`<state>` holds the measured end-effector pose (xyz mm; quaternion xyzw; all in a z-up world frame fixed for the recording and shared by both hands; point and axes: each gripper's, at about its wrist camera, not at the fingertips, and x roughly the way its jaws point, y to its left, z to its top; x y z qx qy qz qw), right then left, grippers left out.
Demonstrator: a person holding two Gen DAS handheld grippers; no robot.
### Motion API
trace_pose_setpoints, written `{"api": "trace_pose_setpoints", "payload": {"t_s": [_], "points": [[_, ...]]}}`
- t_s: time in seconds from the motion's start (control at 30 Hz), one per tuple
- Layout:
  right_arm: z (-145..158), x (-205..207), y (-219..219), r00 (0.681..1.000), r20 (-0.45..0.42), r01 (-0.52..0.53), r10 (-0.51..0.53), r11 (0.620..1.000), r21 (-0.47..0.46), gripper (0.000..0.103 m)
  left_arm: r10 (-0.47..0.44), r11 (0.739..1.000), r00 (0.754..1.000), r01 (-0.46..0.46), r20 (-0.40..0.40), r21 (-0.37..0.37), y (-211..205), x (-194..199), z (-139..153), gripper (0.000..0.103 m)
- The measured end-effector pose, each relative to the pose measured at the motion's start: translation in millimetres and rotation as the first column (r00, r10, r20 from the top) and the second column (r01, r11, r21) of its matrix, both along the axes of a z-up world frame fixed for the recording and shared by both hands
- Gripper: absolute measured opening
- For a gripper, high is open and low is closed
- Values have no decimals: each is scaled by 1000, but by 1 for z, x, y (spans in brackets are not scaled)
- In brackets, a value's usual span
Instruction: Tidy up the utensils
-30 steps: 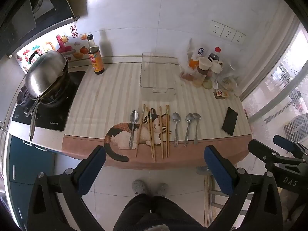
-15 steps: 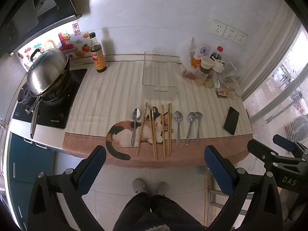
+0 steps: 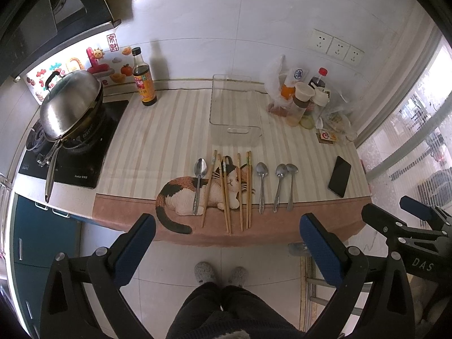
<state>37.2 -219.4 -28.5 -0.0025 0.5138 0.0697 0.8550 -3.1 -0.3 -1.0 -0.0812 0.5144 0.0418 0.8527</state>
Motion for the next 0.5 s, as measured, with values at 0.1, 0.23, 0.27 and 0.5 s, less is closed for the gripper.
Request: {"api": "trace_pose_setpoints", "payload": {"t_s": [0.1,0.23,0.27,0.5], "points": [[0,0,0,1000,1,-1,1,1000,1,103,1,1000,1000,-1,1,-1,0,0,0,103],[1,-1,0,1000,5,-1,1,1000,-1,103,1,1000,1000,-1,1,-1,0,0,0,103],[1,-1,0,1000,6,-2,2,1000,-1,103,1,1000,1000,-1,2,-1,1,0,1,103],[2,-1,-1,1000,6,-2,2,1000,-1,103,1,1000,1000,-1,1,0,1,0,1,103]]}}
